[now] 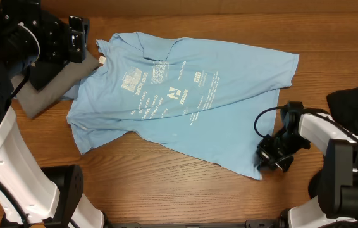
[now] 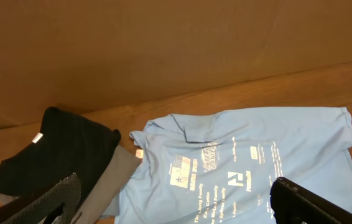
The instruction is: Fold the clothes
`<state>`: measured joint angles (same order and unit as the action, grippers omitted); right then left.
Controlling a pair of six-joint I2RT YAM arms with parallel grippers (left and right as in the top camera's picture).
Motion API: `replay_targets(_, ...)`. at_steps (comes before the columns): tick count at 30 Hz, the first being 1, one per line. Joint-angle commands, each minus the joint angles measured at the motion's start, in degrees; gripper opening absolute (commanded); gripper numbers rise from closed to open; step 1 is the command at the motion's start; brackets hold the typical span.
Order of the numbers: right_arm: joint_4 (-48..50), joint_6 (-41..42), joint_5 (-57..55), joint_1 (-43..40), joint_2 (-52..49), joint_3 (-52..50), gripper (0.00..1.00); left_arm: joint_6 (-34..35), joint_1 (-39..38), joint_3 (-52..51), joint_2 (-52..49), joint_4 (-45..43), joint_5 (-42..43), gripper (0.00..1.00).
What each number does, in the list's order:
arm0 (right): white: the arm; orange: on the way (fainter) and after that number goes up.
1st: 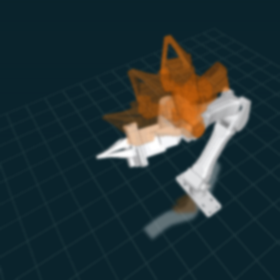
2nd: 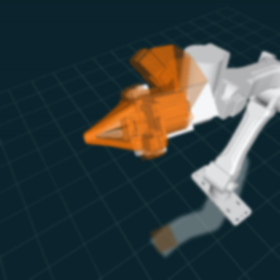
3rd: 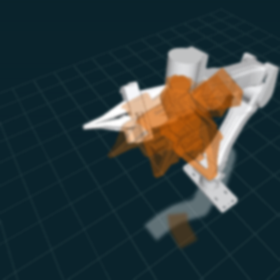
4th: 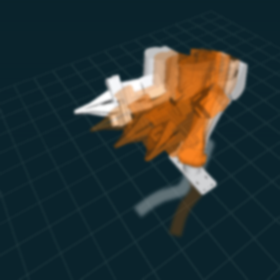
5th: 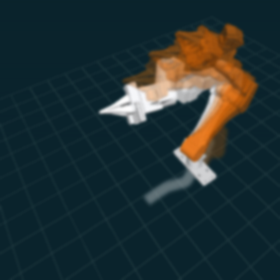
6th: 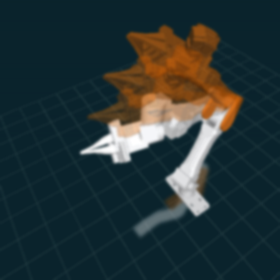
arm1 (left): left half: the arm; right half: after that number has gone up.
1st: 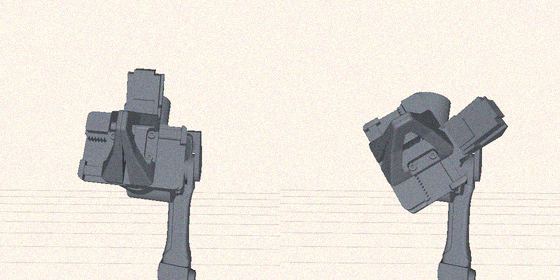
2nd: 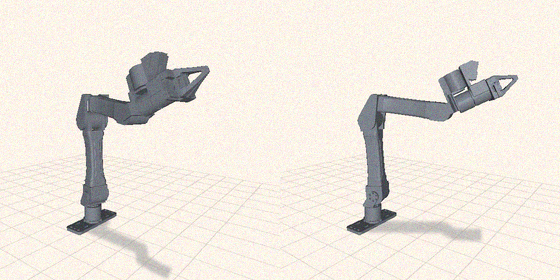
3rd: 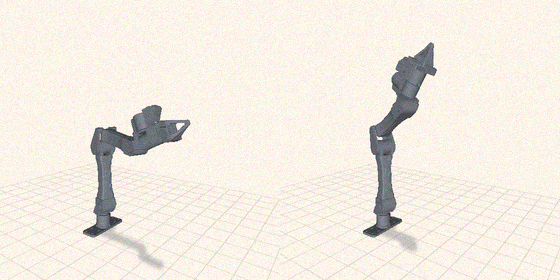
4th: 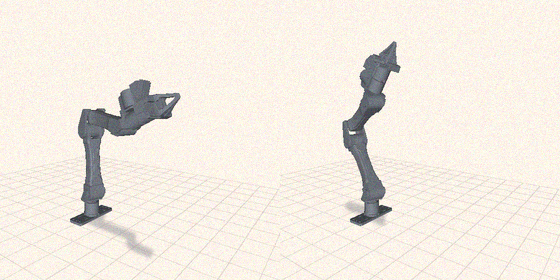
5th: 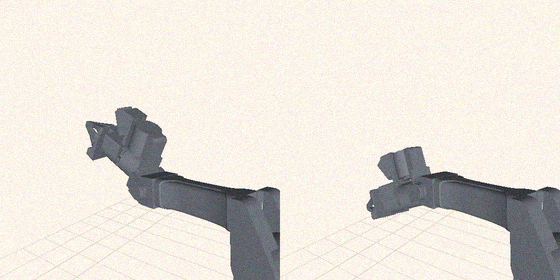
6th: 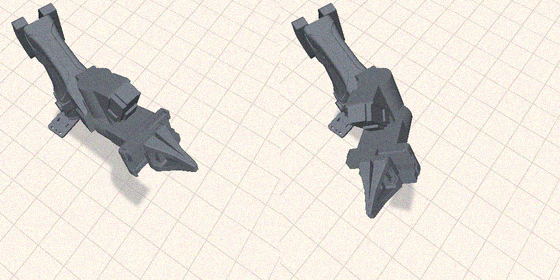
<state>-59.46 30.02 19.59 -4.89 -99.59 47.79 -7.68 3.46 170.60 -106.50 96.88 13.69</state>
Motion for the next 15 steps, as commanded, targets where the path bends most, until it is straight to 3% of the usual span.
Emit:
replay_targets(1,3.7,0.2,-3.6,0.1,-1.4,-1.9,0.04,0.4,0.4,0.0,-0.4,-0.1,-0.1,1.00)
replay_targets(6,2.9,0.3,-4.3,-5.3,4.9,-0.9,0.04,0.4,0.4,0.0,-0.4,-0.1,-0.1,1.00)
replay_targets(15,-5.5,0.6,-8.6,-29.2,15.9,4.8,0.04,0.5,0.4,0.0,-0.4,-0.1,-0.1,1.00)
